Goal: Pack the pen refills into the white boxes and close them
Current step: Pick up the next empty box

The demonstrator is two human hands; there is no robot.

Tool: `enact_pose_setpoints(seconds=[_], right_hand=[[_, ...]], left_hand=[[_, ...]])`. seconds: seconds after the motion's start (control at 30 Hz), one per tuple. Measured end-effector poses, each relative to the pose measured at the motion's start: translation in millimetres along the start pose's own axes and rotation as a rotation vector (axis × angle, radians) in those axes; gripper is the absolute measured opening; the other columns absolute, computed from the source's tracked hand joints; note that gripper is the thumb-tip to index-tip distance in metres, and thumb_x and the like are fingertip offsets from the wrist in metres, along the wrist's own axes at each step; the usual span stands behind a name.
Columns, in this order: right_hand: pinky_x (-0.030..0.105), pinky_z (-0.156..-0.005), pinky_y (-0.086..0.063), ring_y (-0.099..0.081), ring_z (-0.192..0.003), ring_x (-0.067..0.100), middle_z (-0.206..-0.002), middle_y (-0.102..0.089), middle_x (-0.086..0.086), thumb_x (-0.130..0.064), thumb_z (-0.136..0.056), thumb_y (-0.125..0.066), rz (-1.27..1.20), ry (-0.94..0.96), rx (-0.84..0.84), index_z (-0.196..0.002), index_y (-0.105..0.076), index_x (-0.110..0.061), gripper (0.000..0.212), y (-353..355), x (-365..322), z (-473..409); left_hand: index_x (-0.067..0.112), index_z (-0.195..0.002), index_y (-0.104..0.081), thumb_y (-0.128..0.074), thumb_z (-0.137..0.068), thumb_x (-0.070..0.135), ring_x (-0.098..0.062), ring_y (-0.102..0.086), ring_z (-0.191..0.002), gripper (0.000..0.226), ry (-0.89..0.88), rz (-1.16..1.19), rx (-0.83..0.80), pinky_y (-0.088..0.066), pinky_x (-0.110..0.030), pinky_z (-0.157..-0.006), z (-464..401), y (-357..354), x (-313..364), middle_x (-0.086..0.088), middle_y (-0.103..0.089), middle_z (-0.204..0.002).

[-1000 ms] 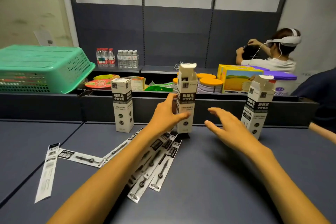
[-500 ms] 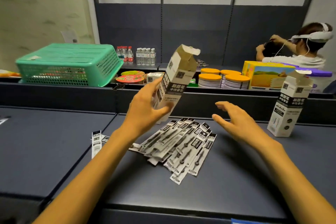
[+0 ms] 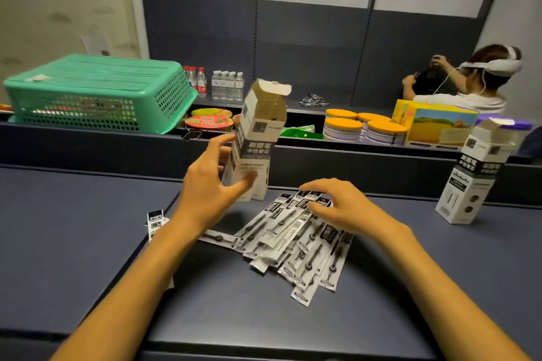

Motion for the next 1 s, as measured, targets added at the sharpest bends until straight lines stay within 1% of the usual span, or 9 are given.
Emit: enact_pose_setpoints(seconds=[0.1, 0.2, 0.3, 0.4, 0.53, 0.63, 0.73, 0.83, 1.0], right_hand=[[0.03, -0.104, -0.041, -0.047, -0.127, 0.009, -0.14, -0.054, -0.008, -0.016, -0.094, -0.055, 0.028, 0.034, -0.111, -0.136, -0.054, -0.035, 0.046, -13.0, -3.2, -0.1], [0.027, -0.098, -0.044, -0.052, -0.122, 0.011, -0.134, -0.058, -0.007, -0.011, -0.094, -0.056, 0.104, 0.093, -0.098, -0.135, -0.057, -0.032, 0.046, -16.4, -7.1, 0.8], [0.031, -0.095, -0.049, -0.055, -0.116, 0.012, -0.127, -0.063, -0.007, -0.013, -0.093, -0.06, 0.123, 0.136, -0.042, -0.129, -0.062, -0.031, 0.041, -15.2, -7.2, 0.1], [0.031, -0.097, -0.048, -0.054, -0.116, 0.011, -0.125, -0.064, -0.009, -0.018, -0.093, -0.063, 0.14, 0.16, -0.005, -0.127, -0.063, -0.031, 0.037, -13.5, -8.9, -0.1], [0.03, -0.094, -0.047, -0.054, -0.113, 0.011, -0.12, -0.066, -0.009, -0.02, -0.094, -0.064, 0.157, 0.186, 0.027, -0.124, -0.064, -0.028, 0.032, -14.8, -11.4, -0.9], [0.031, -0.09, -0.048, -0.056, -0.104, 0.01, -0.109, -0.068, -0.008, -0.017, -0.093, -0.064, 0.124, 0.196, 0.082, -0.112, -0.069, -0.023, 0.02, -9.0, -10.3, 1.7], [0.03, -0.088, -0.05, -0.057, -0.097, 0.006, -0.101, -0.07, -0.009, -0.019, -0.093, -0.065, 0.072, 0.198, 0.15, -0.104, -0.071, -0.023, 0.014, 1.3, -7.1, 5.2], [0.029, -0.092, -0.049, -0.056, -0.102, 0.003, -0.104, -0.068, -0.014, -0.024, -0.093, -0.063, 0.013, 0.174, 0.17, -0.106, -0.069, -0.029, 0.015, 5.1, 1.5, 6.6], [0.032, -0.099, -0.046, -0.053, -0.113, 0.008, -0.118, -0.065, -0.011, -0.022, -0.091, -0.065, 0.02, 0.082, 0.024, -0.12, -0.063, -0.034, 0.032, -6.3, 15.0, 7.1]], left_hand=[[0.028, -0.133, -0.043, -0.079, -0.077, 0.037, -0.006, -0.062, -0.098, 0.067, -0.029, -0.016, -0.027, -0.055, -0.026, -0.081, -4.0, -11.0, 3.9, 0.01, -0.064, -0.112], [0.029, -0.134, -0.041, -0.078, -0.077, 0.036, -0.003, -0.06, -0.1, 0.068, -0.023, -0.021, -0.043, -0.053, -0.019, -0.081, -4.5, -16.8, 0.6, 0.01, -0.062, -0.115], [0.031, -0.134, -0.041, -0.076, -0.077, 0.037, -0.004, -0.058, -0.102, 0.068, -0.036, -0.044, -0.058, -0.052, -0.019, -0.082, -1.8, -19.4, -5.1, 0.009, -0.061, -0.118], [0.031, -0.134, -0.041, -0.077, -0.076, 0.038, -0.006, -0.058, -0.104, 0.068, -0.026, -0.066, -0.067, -0.052, -0.02, -0.082, 1.9, -20.2, -10.6, 0.007, -0.061, -0.118], [0.031, -0.134, -0.041, -0.077, -0.076, 0.036, -0.007, -0.058, -0.103, 0.068, -0.021, -0.074, -0.075, -0.048, -0.014, -0.08, 3.2, -22.3, -12.8, 0.006, -0.061, -0.118], [0.031, -0.133, -0.042, -0.077, -0.076, 0.036, -0.007, -0.058, -0.102, 0.067, -0.025, -0.067, -0.075, -0.044, -0.007, -0.077, 2.8, -23.7, -12.6, 0.006, -0.061, -0.118], [0.032, -0.133, -0.042, -0.077, -0.076, 0.036, -0.007, -0.058, -0.103, 0.067, -0.023, -0.069, -0.078, -0.043, -0.007, -0.076, 2.8, -24.5, -13.5, 0.006, -0.061, -0.118], [0.032, -0.133, -0.041, -0.077, -0.076, 0.036, -0.007, -0.058, -0.103, 0.067, -0.025, -0.083, -0.078, -0.043, -0.007, -0.074, 3.1, -24.0, -15.6, 0.006, -0.061, -0.119], [0.036, -0.133, -0.039, -0.076, -0.077, 0.038, -0.007, -0.056, -0.105, 0.068, -0.013, -0.094, -0.094, -0.043, -0.011, -0.078, 5.4, -25.3, -20.1, 0.006, -0.06, -0.12]])
Point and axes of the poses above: each hand's wrist, its own z-axis away from the middle knuckle, its own y-axis out of the back of the hand, x = y × z, the point moved 7 cm from there along -z, towards the middle knuckle
